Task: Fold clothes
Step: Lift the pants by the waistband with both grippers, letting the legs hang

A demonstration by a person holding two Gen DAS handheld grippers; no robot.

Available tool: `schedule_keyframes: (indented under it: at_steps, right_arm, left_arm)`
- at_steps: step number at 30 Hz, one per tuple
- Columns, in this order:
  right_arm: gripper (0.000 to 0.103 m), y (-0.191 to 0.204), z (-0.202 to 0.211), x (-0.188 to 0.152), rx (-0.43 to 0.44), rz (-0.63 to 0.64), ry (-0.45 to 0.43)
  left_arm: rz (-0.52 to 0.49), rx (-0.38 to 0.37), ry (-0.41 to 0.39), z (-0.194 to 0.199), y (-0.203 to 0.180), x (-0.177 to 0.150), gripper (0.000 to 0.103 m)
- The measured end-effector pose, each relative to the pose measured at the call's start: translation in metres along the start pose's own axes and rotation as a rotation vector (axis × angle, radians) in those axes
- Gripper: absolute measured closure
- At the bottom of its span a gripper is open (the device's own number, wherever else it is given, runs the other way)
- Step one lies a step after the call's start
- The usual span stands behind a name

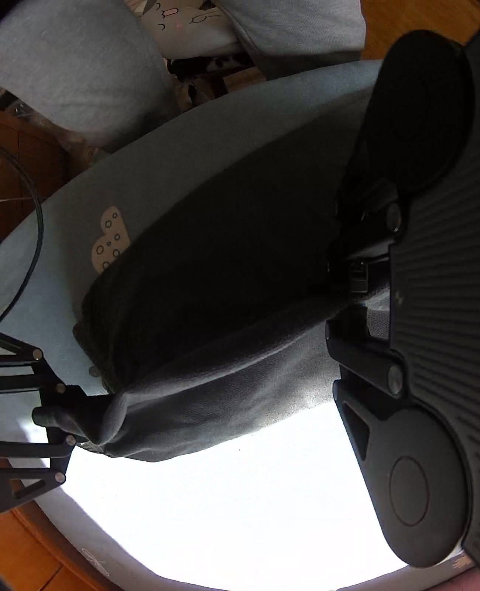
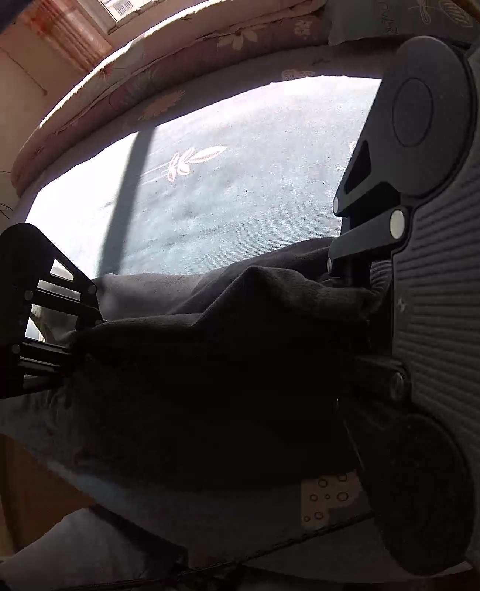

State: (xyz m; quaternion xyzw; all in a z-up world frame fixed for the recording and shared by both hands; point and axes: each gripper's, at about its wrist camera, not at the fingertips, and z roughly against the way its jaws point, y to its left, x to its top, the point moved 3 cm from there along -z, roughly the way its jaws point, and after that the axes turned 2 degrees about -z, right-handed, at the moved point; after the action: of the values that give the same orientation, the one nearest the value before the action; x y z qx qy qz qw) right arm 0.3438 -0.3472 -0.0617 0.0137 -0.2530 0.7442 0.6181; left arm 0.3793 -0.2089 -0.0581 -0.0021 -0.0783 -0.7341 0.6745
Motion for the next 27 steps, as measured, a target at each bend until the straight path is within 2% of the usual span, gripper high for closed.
schedule_keyframes:
  at_steps: [5, 9, 16, 22, 27]
  right_arm:
    - [0.091, 0.038, -0.005, -0.007, -0.075, 0.204, 0.022]
    - [0.091, 0.064, -0.021, -0.016, -0.077, 0.291, 0.069]
    - [0.091, 0.068, -0.004, -0.006, -0.106, 0.282, 0.058]
    - [0.091, 0.076, -0.020, -0.019, -0.101, 0.312, 0.094]
    - [0.082, 0.076, -0.028, -0.019, -0.128, 0.285, 0.125]
  left_arm:
    - [-0.021, -0.038, -0.020, -0.003, -0.010, 0.003, 0.103]
    - [-0.036, -0.065, -0.032, -0.005, -0.018, 0.001, 0.103]
    - [-0.062, -0.113, -0.052, -0.010, -0.032, -0.004, 0.103]
    - [-0.019, -0.114, -0.042, -0.052, -0.078, 0.007, 0.103]
    - [0.034, -0.107, -0.039, -0.078, -0.079, 0.027, 0.102]
